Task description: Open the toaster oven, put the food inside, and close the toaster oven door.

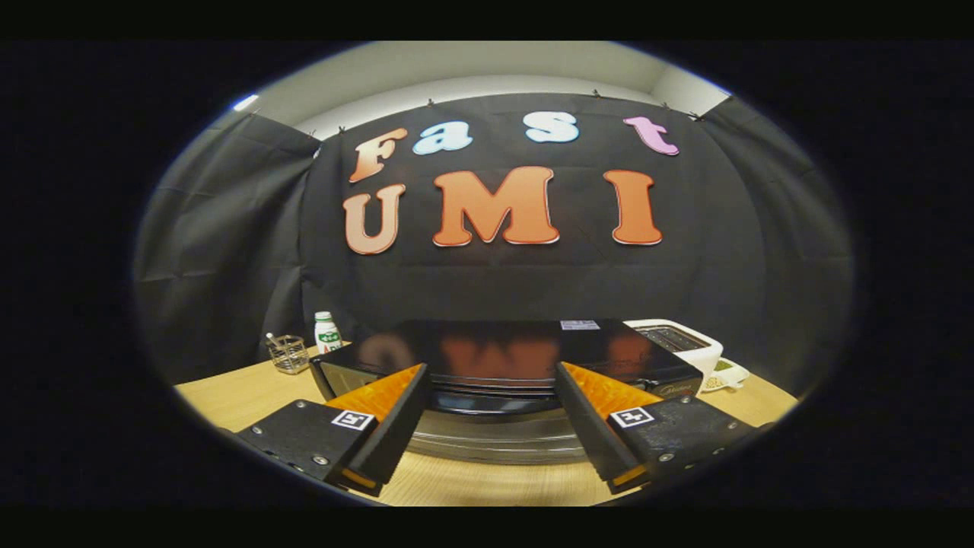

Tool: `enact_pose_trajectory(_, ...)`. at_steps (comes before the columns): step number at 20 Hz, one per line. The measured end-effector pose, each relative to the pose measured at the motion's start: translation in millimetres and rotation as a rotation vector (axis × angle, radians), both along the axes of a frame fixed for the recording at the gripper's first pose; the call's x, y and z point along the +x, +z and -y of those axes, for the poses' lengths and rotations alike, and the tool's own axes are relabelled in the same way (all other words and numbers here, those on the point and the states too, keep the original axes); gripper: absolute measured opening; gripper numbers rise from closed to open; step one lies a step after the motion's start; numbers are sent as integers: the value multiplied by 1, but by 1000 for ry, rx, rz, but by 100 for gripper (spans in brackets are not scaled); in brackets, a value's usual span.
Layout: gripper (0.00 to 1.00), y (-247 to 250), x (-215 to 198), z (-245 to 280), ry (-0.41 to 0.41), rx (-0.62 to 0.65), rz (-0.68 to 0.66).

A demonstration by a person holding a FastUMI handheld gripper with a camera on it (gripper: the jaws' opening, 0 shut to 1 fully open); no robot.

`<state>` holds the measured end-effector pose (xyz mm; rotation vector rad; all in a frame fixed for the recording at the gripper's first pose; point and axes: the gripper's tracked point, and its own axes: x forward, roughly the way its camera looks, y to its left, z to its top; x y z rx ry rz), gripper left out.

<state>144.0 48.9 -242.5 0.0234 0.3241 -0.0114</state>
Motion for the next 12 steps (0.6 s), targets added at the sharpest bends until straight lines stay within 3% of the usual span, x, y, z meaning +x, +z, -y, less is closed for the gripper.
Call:
enact_pose_trajectory(4,95,3,-17,-2,31,24,59)
enact_pose_trajectory(12,90,0,-76,-11,122,-22,19)
